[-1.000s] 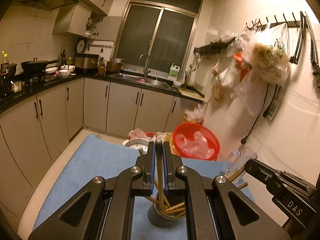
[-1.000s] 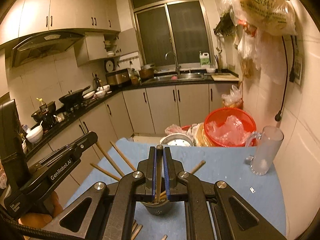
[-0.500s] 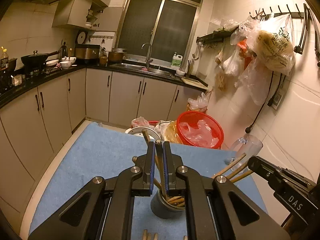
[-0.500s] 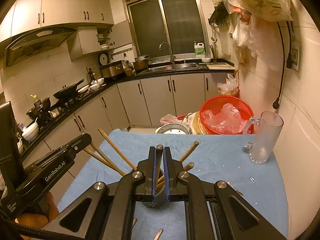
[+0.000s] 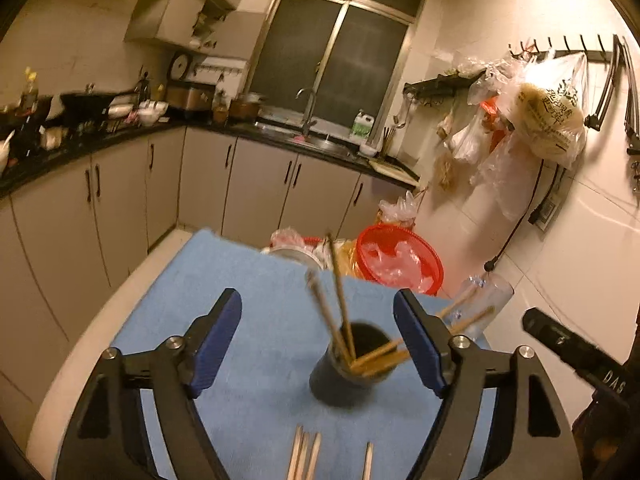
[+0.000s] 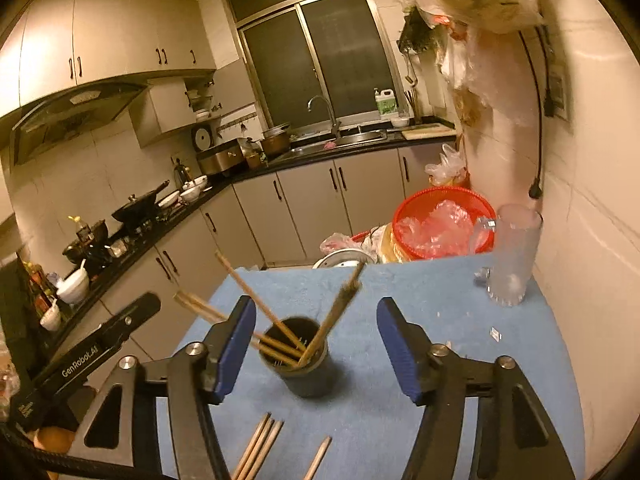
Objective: Organize utensils
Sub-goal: 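Lower both tools to the loose chopsticks and grasp one each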
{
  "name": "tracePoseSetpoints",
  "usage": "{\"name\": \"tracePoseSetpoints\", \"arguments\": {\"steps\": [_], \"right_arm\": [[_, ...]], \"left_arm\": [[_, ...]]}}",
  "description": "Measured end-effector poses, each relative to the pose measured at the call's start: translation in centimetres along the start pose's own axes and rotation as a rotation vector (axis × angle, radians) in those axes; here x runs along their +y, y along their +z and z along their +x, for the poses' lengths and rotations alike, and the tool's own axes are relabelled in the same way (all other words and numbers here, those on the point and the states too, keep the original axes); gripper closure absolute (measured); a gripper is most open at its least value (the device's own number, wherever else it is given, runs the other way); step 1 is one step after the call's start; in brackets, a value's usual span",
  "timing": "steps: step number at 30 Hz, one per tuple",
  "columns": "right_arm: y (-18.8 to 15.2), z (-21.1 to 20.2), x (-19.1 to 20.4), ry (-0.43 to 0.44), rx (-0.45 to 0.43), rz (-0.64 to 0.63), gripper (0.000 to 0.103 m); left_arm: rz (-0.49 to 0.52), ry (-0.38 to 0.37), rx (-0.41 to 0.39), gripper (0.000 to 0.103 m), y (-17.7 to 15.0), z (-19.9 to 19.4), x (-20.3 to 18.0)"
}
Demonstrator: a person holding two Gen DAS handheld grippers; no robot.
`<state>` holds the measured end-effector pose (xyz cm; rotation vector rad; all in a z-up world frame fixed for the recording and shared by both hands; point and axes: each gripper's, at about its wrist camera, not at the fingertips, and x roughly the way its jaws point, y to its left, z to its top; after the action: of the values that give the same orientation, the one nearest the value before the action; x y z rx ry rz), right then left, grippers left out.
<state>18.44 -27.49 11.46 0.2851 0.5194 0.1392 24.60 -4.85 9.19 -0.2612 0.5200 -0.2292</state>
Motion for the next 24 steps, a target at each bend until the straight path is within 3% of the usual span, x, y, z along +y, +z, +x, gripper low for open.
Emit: {"name": "tracePoseSetpoints", "arguments": {"steps": [10, 17, 21, 24], "right_arm": [[-7.5, -0.2, -2.7, 0.014, 0.149, 0.103, 0.029], [-12.1, 2.6, -4.2, 0.036, 0.315, 0.181, 0.029], [-13.0, 4.7, -4.5, 0.091, 0.418, 0.241, 0.062], [-13.2, 6.5, -4.6, 0.116, 0.482, 0.290, 0.067]], "left_arm": [[-0.052, 0.095, 0.274, 0.020, -7.3, -1.0, 5.7], [-0.043, 0.094, 0.429, 0.020, -11.3, 0.3, 6.8], [0.020, 0.114, 0.454, 0.024, -11.7, 1.2, 5.9], [0.053, 0.103, 0.487, 0.051, -11.7, 2.1, 5.3]]}}
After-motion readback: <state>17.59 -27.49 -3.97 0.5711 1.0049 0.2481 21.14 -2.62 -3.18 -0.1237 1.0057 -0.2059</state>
